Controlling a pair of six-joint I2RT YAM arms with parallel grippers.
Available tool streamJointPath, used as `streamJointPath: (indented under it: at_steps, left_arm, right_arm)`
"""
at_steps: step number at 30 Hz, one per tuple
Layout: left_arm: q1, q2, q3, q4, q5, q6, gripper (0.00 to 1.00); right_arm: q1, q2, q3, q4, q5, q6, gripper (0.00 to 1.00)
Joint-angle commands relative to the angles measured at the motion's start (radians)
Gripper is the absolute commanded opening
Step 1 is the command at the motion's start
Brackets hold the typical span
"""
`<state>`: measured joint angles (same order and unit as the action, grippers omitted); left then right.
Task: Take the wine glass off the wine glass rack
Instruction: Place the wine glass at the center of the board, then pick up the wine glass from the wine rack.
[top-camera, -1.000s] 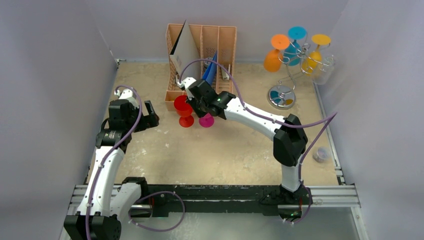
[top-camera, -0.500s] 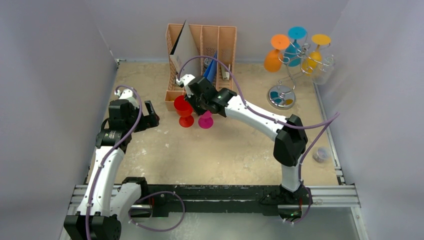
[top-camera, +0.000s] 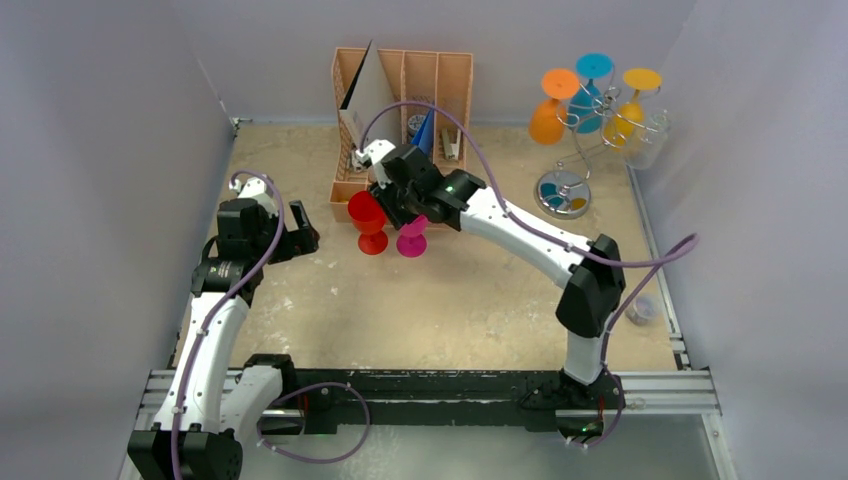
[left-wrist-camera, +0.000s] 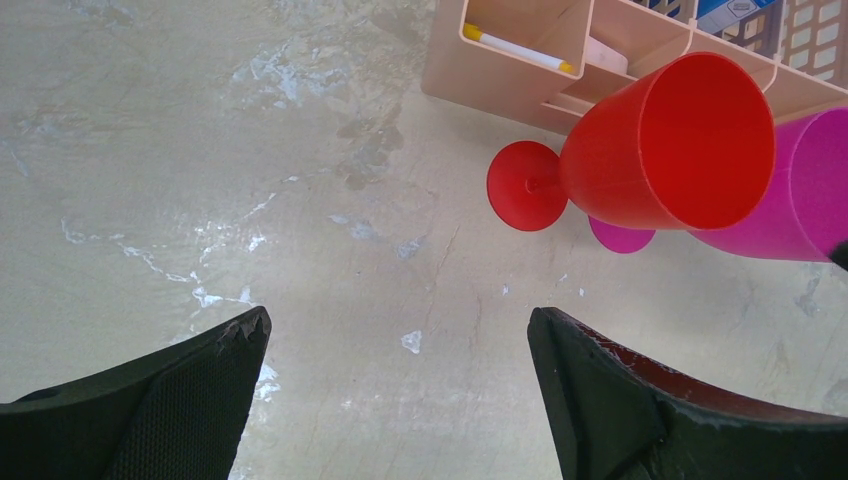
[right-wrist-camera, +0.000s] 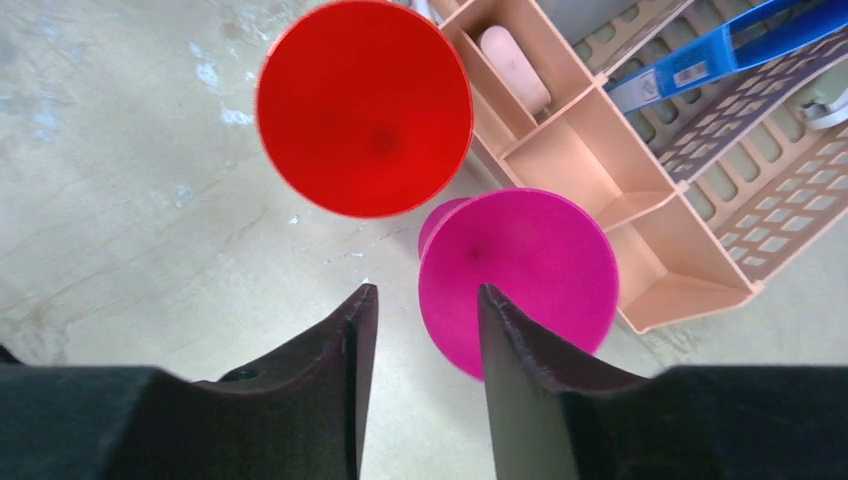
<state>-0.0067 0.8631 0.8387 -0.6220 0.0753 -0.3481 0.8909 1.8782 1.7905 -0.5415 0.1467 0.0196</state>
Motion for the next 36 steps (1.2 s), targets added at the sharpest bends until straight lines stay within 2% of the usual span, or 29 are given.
streamJointPath:
  at_steps: [1,5,9,11,14,16,21,23,25,30,36]
  left_arm:
    - [0.005,-0.008,-0.002,0.033,0.009,0.015,1.00]
    - [0.005,-0.009,-0.001,0.032,0.006,0.015,1.00]
    - [0.005,-0.009,-0.001,0.031,0.008,0.015,1.00]
    - [0.005,-0.009,-0.002,0.031,0.009,0.015,1.00]
    - [0.005,-0.007,-0.001,0.031,0.015,0.015,1.00]
    - [0.005,-0.006,-0.002,0.034,0.017,0.015,1.00]
    - [0.005,-0.005,-0.004,0.036,0.023,0.015,1.00]
    - [0.005,-0.008,-0.003,0.034,0.021,0.015,1.00]
    - [0.005,-0.006,-0.003,0.033,0.022,0.015,1.00]
    - [0.005,-0.003,-0.003,0.034,0.029,0.015,1.00]
    - [0.005,-0.004,-0.004,0.036,0.031,0.017,1.00]
  right_arm:
    - [0.000,-0.160,0.015,-0.013,-0.023,-0.009,0.48]
    - [-0.001,-0.272,-0.054,-0.024,-0.039,0.058,0.61]
    - [-0.002,-0.421,-0.192,-0.003,0.053,0.090,0.70]
    - [-0.001,-0.503,-0.274,0.000,0.156,0.104,0.76]
    - [-0.029,-0.608,-0.344,-0.055,0.253,0.128,0.79]
    - [-0.085,-0.656,-0.351,-0.134,0.259,0.191,0.79]
    - [-0.245,-0.747,-0.399,-0.258,0.199,0.270,0.79]
    - [-0.330,-0.771,-0.463,-0.271,0.187,0.323,0.80]
    - [-0.446,-0.795,-0.541,-0.282,0.100,0.393,0.80]
    - [-0.642,-0.901,-0.711,-0.178,-0.038,0.486,0.81]
    - [-0.840,-0.926,-0.718,-0.168,-0.194,0.541,0.82]
